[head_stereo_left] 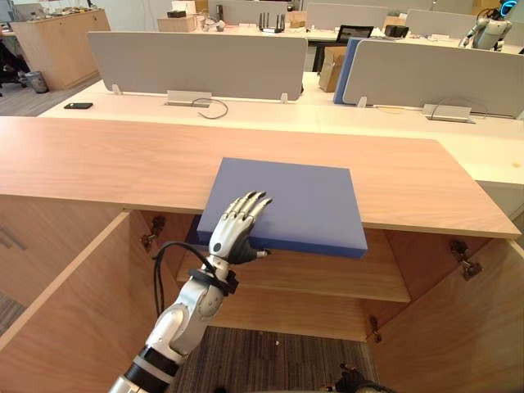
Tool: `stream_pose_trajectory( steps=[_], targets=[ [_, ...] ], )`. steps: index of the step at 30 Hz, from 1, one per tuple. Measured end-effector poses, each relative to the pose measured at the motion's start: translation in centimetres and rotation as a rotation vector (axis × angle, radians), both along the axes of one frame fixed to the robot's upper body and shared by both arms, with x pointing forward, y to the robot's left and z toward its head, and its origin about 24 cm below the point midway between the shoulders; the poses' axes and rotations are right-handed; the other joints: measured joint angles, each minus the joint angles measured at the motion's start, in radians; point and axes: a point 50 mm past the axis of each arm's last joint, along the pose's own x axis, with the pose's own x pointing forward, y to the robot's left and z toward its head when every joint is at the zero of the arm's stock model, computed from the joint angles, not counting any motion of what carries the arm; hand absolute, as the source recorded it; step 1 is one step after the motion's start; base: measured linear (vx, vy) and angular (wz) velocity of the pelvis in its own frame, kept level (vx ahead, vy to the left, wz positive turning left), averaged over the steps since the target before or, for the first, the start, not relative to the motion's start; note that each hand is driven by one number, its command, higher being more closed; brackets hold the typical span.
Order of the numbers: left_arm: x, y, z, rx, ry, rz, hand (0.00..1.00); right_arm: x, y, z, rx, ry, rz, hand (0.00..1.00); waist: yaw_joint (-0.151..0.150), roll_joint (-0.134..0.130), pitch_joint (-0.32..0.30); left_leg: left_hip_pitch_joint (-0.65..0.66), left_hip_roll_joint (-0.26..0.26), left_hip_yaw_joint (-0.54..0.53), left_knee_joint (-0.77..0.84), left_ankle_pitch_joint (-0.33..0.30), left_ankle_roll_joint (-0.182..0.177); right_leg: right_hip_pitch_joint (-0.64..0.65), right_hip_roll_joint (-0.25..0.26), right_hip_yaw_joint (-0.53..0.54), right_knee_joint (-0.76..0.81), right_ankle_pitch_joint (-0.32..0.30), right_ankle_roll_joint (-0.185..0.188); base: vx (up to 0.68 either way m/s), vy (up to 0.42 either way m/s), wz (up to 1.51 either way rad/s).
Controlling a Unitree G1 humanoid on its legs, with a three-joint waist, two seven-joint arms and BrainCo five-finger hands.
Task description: Walk over to the cabinet, pick up the folder, carry it to the office cabinet, place the folder inside the office cabinet, then close the office cabinet door
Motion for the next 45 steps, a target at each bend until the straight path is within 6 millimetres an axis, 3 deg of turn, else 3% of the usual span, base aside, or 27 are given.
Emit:
stream_pose_trajectory(
  steps=[8, 20, 21, 33, 45],
  targets=[
    [0.4, 0.8, -0.4, 0.033, -0.006, 0.052, 0.0, 0.4, 0.0, 0.1, -0.001, -0.018, 0.003, 0.0, -0.02, 0.01, 0.007, 0.011, 0.003, 0.015, -0.001, -0.009, 0.0, 0.005, 0.001, 0.01, -0.004, 0.0, 0.0, 0.0, 0.008, -0.06],
    [1.0, 1.0, -0.3, 0.074, -0.035, 0.076, 0.0, 0.4, 0.0, 0.2, -0.002, -0.019, 0.005, 0.0, -0.023, 0.009, 0.01, 0.027, 0.004, 0.041, -0.001, -0.02, 0.0, 0.011, -0.002, 0.031, -0.009, 0.001, 0.001, 0.0, 0.013, -0.06],
    [1.0, 1.0, -0.4, 0.078, -0.035, 0.079, 1.0, 0.4, 0.0, 0.2, -0.003, -0.019, 0.006, 0.0, -0.024, 0.009, 0.01, 0.03, 0.003, 0.041, -0.001, -0.021, 0.0, 0.015, -0.002, 0.031, -0.012, 0.001, 0.001, 0.0, 0.0, 0.0],
    [1.9, 1.0, 0.7, 0.118, -0.16, 0.112, 1.0, 0.5, 0.0, 0.2, -0.01, -0.022, 0.007, 0.0, -0.034, 0.01, 0.01, 0.031, 0.004, 0.044, -0.001, -0.025, 0.0, 0.017, -0.001, 0.033, -0.017, 0.001, 0.001, 0.0, 0.0, 0.0],
    [2.3, 1.4, 0.9, 0.118, -0.167, 0.145, 1.0, 0.5, 0.0, 0.2, -0.013, -0.021, 0.007, 0.0, -0.042, 0.01, 0.01, 0.047, 0.003, 0.051, -0.001, -0.033, -0.001, 0.032, -0.001, 0.04, -0.025, 0.0, 0.002, 0.0, 0.003, -0.01]
  ],
)
